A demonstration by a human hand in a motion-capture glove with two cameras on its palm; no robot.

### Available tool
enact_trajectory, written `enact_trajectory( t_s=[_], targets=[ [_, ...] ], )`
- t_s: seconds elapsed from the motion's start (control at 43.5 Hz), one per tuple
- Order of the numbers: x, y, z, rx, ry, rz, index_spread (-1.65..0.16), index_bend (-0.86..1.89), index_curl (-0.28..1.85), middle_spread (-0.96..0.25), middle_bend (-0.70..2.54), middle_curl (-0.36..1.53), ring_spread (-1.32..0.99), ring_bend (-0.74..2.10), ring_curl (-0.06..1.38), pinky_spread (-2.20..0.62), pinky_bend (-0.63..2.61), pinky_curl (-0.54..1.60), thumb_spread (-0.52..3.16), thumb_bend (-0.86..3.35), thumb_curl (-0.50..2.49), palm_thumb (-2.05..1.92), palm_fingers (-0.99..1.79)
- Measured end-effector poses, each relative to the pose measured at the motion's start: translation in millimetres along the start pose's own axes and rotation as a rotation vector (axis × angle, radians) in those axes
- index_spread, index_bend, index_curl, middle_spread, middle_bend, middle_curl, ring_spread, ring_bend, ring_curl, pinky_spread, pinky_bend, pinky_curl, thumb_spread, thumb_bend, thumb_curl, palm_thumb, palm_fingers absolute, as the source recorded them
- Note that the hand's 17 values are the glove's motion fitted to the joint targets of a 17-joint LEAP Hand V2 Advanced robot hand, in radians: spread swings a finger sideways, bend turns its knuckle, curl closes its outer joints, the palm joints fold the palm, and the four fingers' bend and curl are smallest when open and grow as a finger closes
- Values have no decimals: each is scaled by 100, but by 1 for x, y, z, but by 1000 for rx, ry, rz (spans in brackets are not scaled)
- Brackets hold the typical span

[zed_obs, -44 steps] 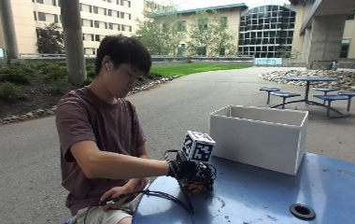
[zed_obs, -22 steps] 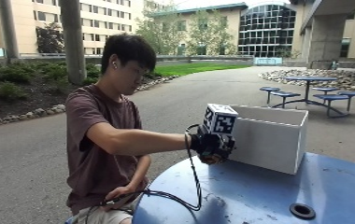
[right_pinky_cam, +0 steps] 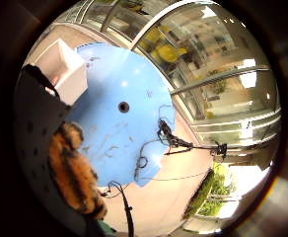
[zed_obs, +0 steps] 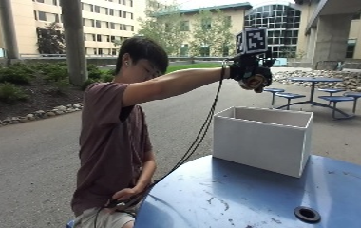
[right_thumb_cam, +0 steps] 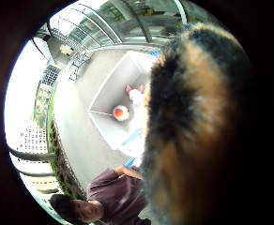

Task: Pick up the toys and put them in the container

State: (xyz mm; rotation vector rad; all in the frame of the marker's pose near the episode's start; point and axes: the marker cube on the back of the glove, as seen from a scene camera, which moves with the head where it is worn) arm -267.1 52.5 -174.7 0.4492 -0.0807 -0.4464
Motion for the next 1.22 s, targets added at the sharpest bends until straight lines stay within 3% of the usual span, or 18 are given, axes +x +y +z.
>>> enact_trajectory(
  t_s=[0.207, 0.436, 0.551, 0.597, 0.62, 0.643, 0.666, 0.712, 0.781, 0.873, 1.217],
  targets=[
    [-87, -52, -10, 3, -37, -116, -19, 109, 75, -16, 114, 71, -38, 114, 65, -37, 83, 45, 53, 16, 107, 61, 101],
    [-176, -86, 17, -6, -96, -248, -21, 107, 79, -17, 113, 73, -39, 114, 65, -37, 84, 46, 45, 14, 114, 61, 99],
    [-202, -96, 31, -169, -53, -281, -21, 104, 82, -19, 111, 73, -40, 115, 66, -38, 86, 47, 45, 12, 116, 60, 94],
    [-225, -103, 37, -308, -45, -296, -22, 94, 83, -21, 104, 72, -40, 113, 67, -37, 93, 49, 49, 9, 114, 57, 76],
    [-233, -105, 40, -373, -39, -298, -22, 73, 77, -22, 94, 69, -39, 112, 66, -34, 94, 49, 62, 4, 109, 48, 37],
    [-239, -105, 44, -427, -31, -295, -23, 48, 74, -20, 72, 64, -35, 102, 66, -28, 109, 58, 70, -3, 104, 37, -32],
    [-242, -106, 47, -466, -20, -291, -22, 40, 77, -18, 61, 62, -30, 97, 69, -24, 118, 62, 75, -4, 101, 34, -55],
    [-242, -105, 52, -505, 7, -287, -22, 19, 65, -12, 44, 54, -23, 76, 62, -18, 122, 58, 82, -6, 95, 28, -70],
    [-244, -106, 55, -514, 34, -286, -23, 2, 47, -7, 25, 46, -17, 56, 51, -12, 120, 52, 92, -4, 89, 25, -60],
    [-244, -108, 52, -513, 58, -292, -22, -1, 34, -3, 12, 40, -11, 42, 42, -6, 113, 49, 102, -3, 81, 23, -50],
    [-160, -79, 42, -473, 93, -259, -21, 2, 19, 0, 10, 30, -3, 30, 37, 3, 99, 41, 120, -2, 60, 20, -37]
  ],
)
